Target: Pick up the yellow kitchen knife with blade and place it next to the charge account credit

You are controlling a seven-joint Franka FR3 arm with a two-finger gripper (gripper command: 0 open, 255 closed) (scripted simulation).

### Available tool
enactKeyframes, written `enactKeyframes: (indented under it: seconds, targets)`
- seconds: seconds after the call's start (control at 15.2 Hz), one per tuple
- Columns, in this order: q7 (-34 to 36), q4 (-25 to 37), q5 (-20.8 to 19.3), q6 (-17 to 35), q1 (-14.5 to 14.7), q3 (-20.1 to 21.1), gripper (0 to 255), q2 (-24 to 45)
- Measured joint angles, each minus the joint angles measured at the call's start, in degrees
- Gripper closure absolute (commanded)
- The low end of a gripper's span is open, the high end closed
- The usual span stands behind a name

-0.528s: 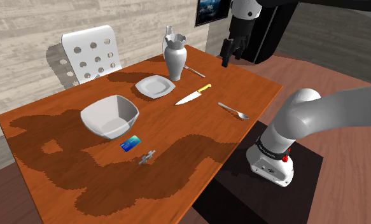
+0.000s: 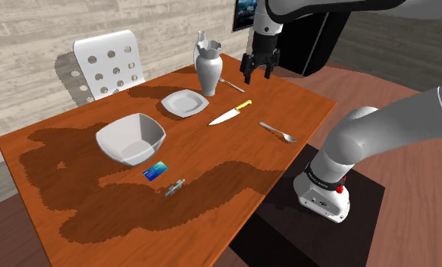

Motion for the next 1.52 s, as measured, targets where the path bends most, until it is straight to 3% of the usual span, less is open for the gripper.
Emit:
enactKeyframes:
  seconds: [0.86,1.52]
  targets:
    - [23.6,6.2,1.4,16.8,-8.4,0.7,0,26.2]
    - [38.4,14.2,3.3,25.8,-12.7,-3.3,0,45.1]
